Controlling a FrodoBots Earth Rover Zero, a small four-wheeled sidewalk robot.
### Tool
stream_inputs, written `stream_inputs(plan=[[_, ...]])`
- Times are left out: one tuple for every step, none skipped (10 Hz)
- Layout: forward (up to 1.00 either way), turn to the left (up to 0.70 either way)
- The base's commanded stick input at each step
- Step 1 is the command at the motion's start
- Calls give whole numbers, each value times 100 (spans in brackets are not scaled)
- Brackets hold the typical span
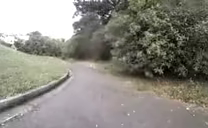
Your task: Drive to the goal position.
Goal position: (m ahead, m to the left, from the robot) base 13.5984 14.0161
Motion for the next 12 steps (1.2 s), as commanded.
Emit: stream_inputs(plan=[[50,0],[50,29],[50,43],[50,50],[50,50],[50,45],[50,23],[50,1],[50,19],[50,39],[50,47],[50,42]])
